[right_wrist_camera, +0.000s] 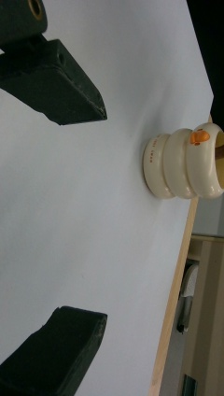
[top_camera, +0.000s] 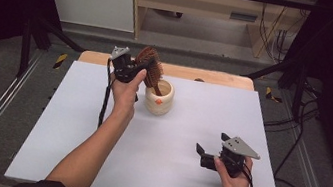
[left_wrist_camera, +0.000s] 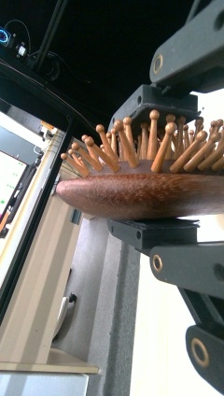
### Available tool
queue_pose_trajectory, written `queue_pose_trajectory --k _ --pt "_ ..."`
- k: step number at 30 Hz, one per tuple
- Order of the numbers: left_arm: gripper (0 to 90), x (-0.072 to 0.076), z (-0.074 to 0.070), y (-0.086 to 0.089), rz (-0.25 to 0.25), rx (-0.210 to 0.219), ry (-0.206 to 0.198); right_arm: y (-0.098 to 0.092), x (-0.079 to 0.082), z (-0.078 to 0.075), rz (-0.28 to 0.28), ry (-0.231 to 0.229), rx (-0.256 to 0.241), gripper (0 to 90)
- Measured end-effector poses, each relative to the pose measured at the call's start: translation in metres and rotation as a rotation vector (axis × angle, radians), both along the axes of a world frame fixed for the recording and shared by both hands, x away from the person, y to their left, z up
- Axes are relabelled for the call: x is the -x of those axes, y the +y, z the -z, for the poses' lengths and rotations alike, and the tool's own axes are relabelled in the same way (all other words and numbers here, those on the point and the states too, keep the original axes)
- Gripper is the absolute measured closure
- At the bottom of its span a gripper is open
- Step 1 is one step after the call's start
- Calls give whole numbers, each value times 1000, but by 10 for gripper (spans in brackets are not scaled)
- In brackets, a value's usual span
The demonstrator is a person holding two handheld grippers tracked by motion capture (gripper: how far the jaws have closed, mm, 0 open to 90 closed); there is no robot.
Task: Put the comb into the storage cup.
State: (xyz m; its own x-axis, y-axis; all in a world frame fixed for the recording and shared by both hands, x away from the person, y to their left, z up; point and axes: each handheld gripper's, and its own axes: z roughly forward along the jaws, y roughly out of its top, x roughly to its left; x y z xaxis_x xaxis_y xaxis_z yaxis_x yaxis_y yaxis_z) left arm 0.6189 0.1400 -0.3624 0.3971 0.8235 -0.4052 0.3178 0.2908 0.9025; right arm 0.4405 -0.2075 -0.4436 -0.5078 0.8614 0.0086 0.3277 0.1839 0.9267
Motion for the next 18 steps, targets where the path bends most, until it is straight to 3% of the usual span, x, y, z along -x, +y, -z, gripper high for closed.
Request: queue_pose_trajectory --k 18 --pt "516 -1 5 1 -2 21 13 1 0 1 -3 3 3 46"
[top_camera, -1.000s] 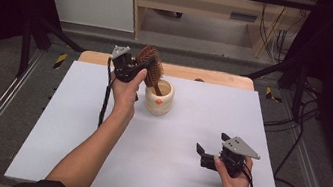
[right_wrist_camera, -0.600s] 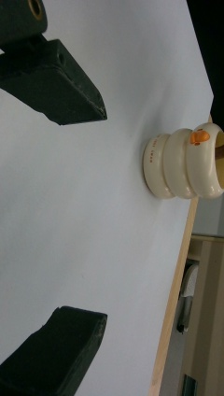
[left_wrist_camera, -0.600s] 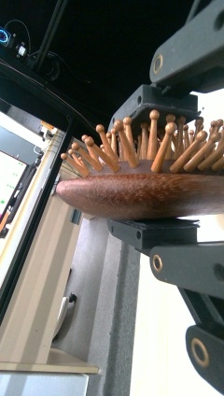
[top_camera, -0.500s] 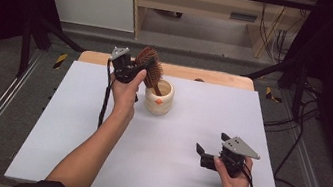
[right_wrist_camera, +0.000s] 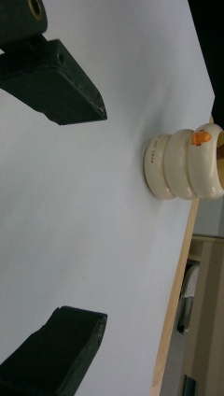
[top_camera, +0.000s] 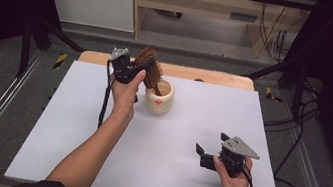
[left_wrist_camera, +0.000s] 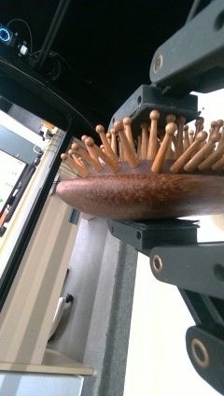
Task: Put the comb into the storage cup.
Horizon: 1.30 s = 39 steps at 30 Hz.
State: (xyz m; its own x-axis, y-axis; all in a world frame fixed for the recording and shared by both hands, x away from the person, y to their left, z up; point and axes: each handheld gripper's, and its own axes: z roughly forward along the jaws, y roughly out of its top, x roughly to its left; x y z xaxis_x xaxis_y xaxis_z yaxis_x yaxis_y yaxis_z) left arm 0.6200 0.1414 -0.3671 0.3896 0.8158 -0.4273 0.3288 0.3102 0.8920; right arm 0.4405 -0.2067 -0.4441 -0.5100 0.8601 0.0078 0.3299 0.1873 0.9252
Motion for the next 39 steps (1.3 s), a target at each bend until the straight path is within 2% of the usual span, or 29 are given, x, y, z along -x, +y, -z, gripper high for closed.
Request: queue_pose_trajectory --k 39 --pt "516 0 8 0 7 49 28 1 -1 1 -6 4 1 46"
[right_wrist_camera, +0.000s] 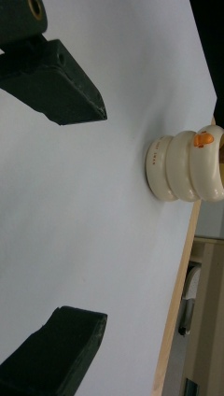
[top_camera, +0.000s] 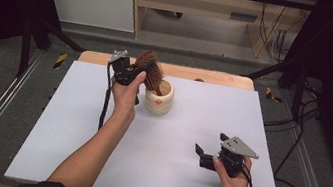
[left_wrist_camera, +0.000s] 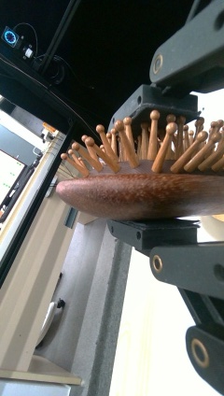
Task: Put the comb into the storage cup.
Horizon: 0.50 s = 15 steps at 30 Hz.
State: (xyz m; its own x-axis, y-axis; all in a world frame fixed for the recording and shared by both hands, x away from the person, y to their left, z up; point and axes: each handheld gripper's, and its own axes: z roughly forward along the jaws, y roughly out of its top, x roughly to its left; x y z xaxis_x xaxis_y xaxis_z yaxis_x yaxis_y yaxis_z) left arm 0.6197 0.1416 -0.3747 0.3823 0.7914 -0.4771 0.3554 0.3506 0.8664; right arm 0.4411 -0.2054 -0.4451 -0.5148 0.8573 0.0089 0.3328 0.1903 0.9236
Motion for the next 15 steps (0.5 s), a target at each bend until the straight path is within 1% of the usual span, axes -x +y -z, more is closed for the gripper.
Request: queue_pose_trajectory --k 6,15 --pt "516 1 1 1 -2 8 3 0 0 0 -1 2 2 46" --pt "515 0 3 4 -11 31 13 0 0 0 -1 3 2 46"
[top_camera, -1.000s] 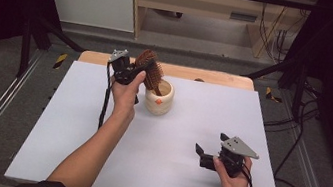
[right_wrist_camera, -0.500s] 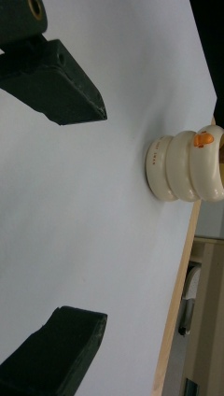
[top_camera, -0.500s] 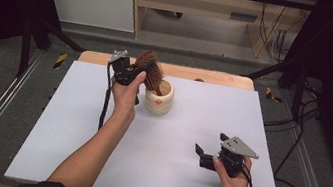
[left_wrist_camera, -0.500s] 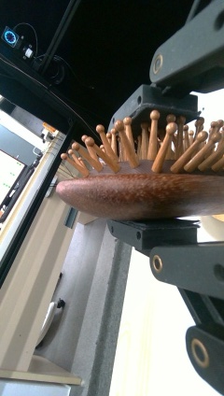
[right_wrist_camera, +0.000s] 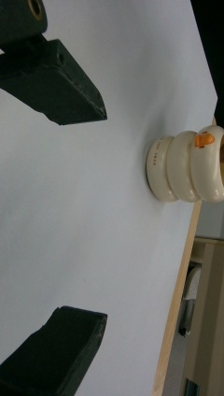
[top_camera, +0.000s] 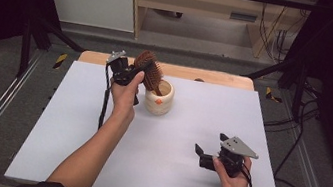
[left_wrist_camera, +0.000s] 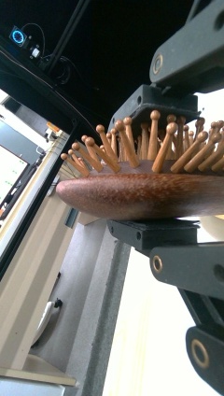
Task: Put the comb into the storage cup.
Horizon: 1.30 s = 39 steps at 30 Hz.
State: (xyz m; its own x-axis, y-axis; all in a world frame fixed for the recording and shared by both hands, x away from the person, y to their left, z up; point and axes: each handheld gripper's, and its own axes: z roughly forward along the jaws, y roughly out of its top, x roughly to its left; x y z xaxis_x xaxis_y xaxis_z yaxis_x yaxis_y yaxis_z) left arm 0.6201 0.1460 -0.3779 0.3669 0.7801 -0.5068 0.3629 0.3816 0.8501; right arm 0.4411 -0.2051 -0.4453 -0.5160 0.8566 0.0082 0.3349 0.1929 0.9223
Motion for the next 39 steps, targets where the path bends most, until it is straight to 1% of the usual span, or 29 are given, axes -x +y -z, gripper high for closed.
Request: queue_pose_trajectory --k 6,10,11,15,17,21,32,39 --pt "511 -1 0 0 -8 8 4 0 0 0 0 0 1 46" --pt "502 -1 1 -1 -26 14 17 0 0 0 -1 0 1 46" --pt "501 -1 0 -1 -27 6 18 0 0 0 0 1 1 46" --pt "494 -2 0 -2 -35 7 26 0 0 0 0 1 2 46" --pt "488 -1 0 -2 -38 0 25 0 0 0 -1 3 2 46" --pt "482 -1 0 -1 -37 3 26 1 0 1 -2 3 5 46" --pt "474 -1 -1 -2 -34 -8 24 0 0 1 -2 2 4 46" --pt "469 -1 -1 -2 -35 -21 17 0 0 1 -4 3 6 46"
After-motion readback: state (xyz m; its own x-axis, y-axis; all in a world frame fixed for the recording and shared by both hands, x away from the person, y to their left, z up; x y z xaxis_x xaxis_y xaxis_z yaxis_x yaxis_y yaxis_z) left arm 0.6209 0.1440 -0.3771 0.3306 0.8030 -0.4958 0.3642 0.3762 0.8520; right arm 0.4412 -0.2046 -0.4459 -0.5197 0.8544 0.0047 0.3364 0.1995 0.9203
